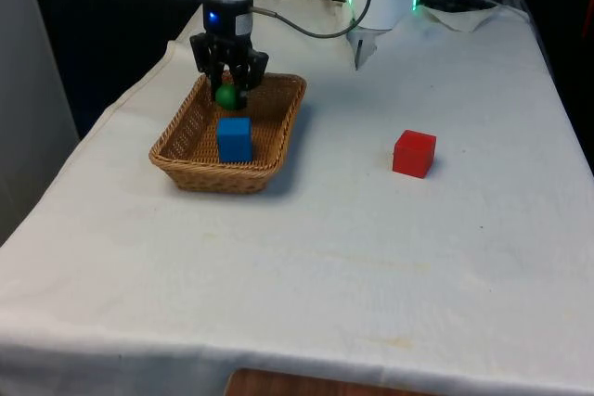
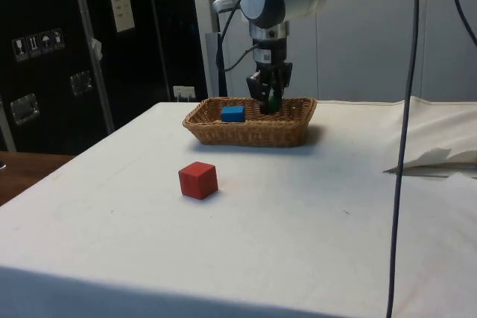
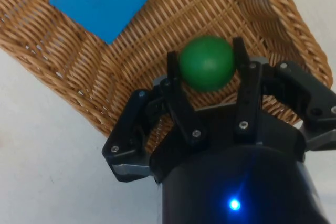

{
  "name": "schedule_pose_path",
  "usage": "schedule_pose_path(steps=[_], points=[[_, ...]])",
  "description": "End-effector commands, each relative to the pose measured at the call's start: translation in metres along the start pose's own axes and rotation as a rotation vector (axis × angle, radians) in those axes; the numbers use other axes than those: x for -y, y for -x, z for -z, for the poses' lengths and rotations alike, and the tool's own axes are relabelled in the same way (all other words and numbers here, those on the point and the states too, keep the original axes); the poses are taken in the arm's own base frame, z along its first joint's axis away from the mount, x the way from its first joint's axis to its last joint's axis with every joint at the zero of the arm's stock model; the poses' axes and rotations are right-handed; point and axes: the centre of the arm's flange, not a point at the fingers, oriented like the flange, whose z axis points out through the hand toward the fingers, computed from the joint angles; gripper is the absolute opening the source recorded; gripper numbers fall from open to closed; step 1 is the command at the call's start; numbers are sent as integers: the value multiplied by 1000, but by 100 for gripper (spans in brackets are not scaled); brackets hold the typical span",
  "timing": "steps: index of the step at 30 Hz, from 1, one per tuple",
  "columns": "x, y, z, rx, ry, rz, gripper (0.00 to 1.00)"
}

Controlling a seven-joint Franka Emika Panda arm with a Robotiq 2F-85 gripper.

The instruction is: Place all non-red objects into the basket.

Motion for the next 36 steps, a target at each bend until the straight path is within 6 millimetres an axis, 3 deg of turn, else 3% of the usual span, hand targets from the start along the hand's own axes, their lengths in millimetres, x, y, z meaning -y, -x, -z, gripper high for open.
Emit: schedule_pose_path(steps=[1, 6, 11, 12, 14, 23, 36], points=[[0, -1, 1, -6, -10, 0, 44], [-1, 0, 1, -2, -6, -3, 51], [-1, 0, 0, 1, -4, -5, 76], [-1, -1, 1, 1, -3, -5, 86], [-2, 0, 0, 1, 1, -5, 96], [1, -1, 4, 1, -6, -5, 100], [34, -3, 31, -5, -46, 17, 100]])
